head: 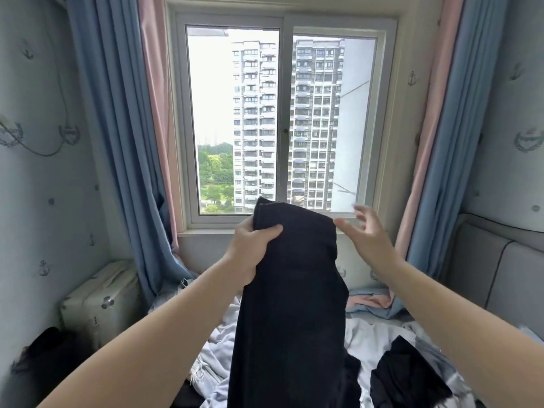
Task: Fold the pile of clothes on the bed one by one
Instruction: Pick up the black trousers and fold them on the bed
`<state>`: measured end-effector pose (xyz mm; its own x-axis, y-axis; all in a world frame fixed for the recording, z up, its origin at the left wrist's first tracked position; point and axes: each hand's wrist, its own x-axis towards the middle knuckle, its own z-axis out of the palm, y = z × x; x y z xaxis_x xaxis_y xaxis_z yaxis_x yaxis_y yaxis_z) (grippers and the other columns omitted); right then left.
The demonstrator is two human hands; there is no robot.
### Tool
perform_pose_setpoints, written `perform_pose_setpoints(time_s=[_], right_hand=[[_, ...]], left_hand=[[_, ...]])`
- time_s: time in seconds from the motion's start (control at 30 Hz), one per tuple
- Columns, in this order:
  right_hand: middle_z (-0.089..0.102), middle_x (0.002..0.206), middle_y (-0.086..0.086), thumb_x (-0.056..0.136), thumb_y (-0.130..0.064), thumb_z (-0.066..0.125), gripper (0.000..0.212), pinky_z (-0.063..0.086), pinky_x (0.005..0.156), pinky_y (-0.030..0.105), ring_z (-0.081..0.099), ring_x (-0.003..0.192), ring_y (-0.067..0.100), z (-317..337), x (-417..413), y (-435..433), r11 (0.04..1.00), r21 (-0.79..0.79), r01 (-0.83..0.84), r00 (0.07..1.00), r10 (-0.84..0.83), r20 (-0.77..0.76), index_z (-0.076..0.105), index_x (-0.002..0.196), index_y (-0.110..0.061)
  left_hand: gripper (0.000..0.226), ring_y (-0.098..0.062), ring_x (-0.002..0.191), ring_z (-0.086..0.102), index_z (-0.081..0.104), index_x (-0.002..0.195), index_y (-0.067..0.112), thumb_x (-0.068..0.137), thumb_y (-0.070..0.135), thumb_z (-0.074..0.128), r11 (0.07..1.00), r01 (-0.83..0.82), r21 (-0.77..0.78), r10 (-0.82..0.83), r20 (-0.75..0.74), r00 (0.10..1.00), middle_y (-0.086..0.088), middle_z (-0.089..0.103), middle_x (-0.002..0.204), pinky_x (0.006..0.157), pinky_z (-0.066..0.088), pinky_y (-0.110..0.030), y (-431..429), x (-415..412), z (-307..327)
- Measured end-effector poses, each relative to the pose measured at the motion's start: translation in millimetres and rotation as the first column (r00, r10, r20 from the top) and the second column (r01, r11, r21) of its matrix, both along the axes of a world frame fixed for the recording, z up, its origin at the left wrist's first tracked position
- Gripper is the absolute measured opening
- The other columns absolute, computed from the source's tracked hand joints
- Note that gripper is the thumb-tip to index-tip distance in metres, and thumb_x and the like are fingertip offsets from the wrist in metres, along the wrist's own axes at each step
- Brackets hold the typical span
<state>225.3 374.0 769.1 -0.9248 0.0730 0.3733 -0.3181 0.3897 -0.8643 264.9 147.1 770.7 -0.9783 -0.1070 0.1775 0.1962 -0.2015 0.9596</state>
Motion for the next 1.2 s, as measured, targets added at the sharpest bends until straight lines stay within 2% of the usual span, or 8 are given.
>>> perform_pose_setpoints(time_s=[0.1,0.17,0.23,0.5,0.63,0.73,0.87,1.2], right_hand=[[0.025,0.164,0.004,0.059,-0.09,0.065,0.119,0.025,0.118,0.054,0.028,0.149,0.03,-49,-11,25,0.928,-0.349,-0.133,0.847,0.289,0.446,0.02,0.156,-0.036],[0.045,0.154,0.009,0.068,-0.089,0.059,0.108,0.026,0.119,0.058,0.042,0.142,0.033,-66,-5,27,0.778,-0.563,-0.279,0.643,0.587,0.492,0.04,0.152,-0.024],[0.06,0.14,0.012,0.08,-0.082,0.049,0.089,0.037,0.113,0.053,0.056,0.129,0.036,-62,5,17,0.67,-0.668,-0.324,0.559,0.705,0.436,0.059,0.139,-0.017],[0.071,0.122,0.01,0.101,-0.028,0.056,0.034,0.056,0.088,0.04,0.07,0.109,0.028,18,52,27,0.731,-0.576,-0.364,0.778,0.579,0.244,0.061,0.128,-0.009],[0.077,0.101,0.0,0.095,-0.022,0.068,0.015,0.056,0.074,0.026,0.073,0.094,0.017,71,89,50,0.879,-0.392,-0.273,0.953,0.304,0.016,0.07,0.109,-0.016],[0.073,0.1,-0.005,0.098,-0.024,0.065,0.007,0.051,0.07,0.021,0.069,0.09,0.011,109,123,70,0.93,-0.281,-0.236,0.971,0.214,-0.107,0.068,0.101,-0.019],[0.071,0.103,-0.007,0.1,-0.025,0.061,0.014,0.05,0.076,0.023,0.068,0.096,0.012,142,176,107,0.959,-0.175,-0.222,0.958,0.181,-0.223,0.068,0.111,-0.019],[0.073,0.103,-0.003,0.098,-0.033,0.062,0.023,0.057,0.091,0.039,0.07,0.096,0.017,176,300,189,0.978,-0.122,-0.171,0.924,0.116,-0.365,0.07,0.112,-0.017]], left_hand=[[0.021,-0.025,0.084,0.075,0.069,0.11,0.015,0.09,0.009,0.072,0.99,0.094,0.101,-0.097,0.029,0.995,-0.009,0.078,0.099,0.078,0.063,-0.044,-7,2,11],[0.027,-0.03,0.094,0.074,0.068,0.117,0.013,0.09,0.011,0.072,0.984,0.133,0.12,-0.138,0.04,0.99,-0.012,0.076,0.107,0.08,0.062,-0.046,-10,6,19],[0.03,-0.034,0.103,0.072,0.068,0.12,0.012,0.091,0.014,0.072,0.985,0.143,0.097,-0.148,0.042,0.988,-0.014,0.075,0.111,0.087,0.06,-0.048,-12,10,25],[0.036,-0.032,0.104,0.072,0.066,0.123,0.016,0.089,0.018,0.075,0.998,0.061,0.001,-0.061,-0.016,0.998,-0.011,0.075,0.114,0.093,0.057,-0.051,-9,48,43],[0.022,-0.015,0.091,0.074,0.067,0.113,0.022,0.092,0.02,0.073,0.971,-0.162,-0.177,0.122,-0.215,0.969,0.0,0.075,0.11,0.076,0.059,-0.03,22,87,65],[0.022,-0.003,0.09,0.067,0.06,0.115,0.025,0.095,0.025,0.069,0.902,-0.33,-0.279,0.211,-0.382,0.9,0.013,0.069,0.104,0.07,0.05,-0.016,53,123,95],[0.022,-0.005,0.095,0.065,0.06,0.117,0.024,0.098,0.035,0.064,0.839,-0.438,-0.324,0.25,-0.485,0.838,0.012,0.068,0.107,0.072,0.047,-0.018,88,172,125],[0.018,0.0,0.085,0.057,0.051,0.112,0.028,0.105,0.043,0.045,0.81,-0.484,-0.331,0.264,-0.53,0.806,0.021,0.058,0.094,0.066,0.039,-0.014,170,287,153]])
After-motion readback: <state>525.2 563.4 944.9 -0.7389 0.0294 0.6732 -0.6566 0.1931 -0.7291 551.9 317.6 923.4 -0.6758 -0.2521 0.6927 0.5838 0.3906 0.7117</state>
